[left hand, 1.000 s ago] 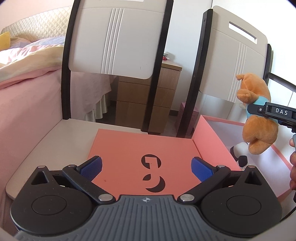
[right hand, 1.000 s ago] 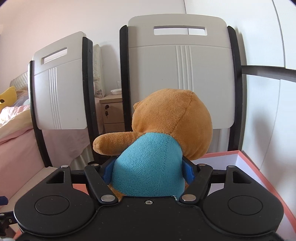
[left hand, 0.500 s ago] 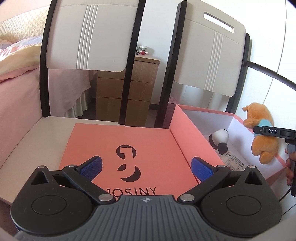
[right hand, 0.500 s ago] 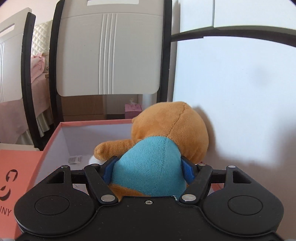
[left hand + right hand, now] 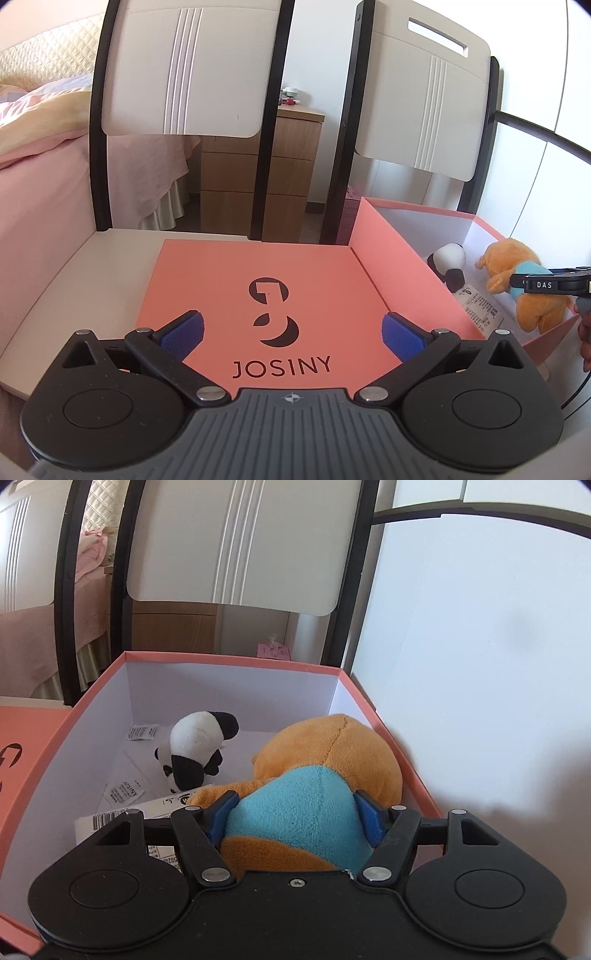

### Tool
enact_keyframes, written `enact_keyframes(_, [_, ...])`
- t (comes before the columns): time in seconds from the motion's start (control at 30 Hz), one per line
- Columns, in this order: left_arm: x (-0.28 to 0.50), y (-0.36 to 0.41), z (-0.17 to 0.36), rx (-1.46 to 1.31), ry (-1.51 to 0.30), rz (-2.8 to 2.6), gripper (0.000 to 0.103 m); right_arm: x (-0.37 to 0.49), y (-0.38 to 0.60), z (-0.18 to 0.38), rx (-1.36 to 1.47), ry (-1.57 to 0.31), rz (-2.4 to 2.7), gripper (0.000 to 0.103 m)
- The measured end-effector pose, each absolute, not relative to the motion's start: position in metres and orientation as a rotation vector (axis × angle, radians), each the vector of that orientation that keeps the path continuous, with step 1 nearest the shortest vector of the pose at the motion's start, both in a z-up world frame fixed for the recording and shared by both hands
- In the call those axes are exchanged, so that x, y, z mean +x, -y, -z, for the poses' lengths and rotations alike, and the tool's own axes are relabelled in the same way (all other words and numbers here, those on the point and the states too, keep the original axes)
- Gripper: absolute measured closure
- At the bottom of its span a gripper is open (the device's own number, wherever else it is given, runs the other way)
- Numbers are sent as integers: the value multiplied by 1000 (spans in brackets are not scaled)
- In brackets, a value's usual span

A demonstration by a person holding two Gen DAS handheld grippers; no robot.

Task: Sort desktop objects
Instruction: 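Lower the teddy bear into the shoebox beside the panda and open the right gripper, then withdraw the right gripper from the shoebox back over the table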

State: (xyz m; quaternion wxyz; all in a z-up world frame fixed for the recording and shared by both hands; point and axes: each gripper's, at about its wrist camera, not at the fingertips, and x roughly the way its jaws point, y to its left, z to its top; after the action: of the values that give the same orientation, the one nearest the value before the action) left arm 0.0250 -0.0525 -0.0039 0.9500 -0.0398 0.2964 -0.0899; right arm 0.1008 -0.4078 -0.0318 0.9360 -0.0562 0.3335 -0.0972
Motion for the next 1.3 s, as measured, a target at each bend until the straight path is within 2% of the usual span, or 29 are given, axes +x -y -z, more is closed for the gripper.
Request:
enact_keyframes(0.23, [24,46,9,-79,-614,178,0,98,410,34,-79,-664,218,35])
enact_keyframes(0.27, [23,44,8,-81,-612,175,0,96,410,32,-75,-652,221,32])
enact_keyframes(0.3, [23,42,8,-83,-610,172,0,94,409,30,-66,-637,225,23])
enact_keyframes(0.43, [23,32,7,-88,-605,162,0,85,404,18,-30,-563,224,16])
enact_keyframes(0.5, [23,27,7,-89,-603,157,0,79,399,10,-14,-524,216,5])
enact_keyframes(0.57, [22,22,7,-90,-604,154,0,77,392,6,-14,-505,200,1])
enact_keyframes(0.77, [19,9,9,-80,-606,145,0,81,368,4,-47,-511,183,1])
enact_keyframes(1.3, [14,-29,11,-92,-599,104,0,39,270,-48,19,-314,-50,1])
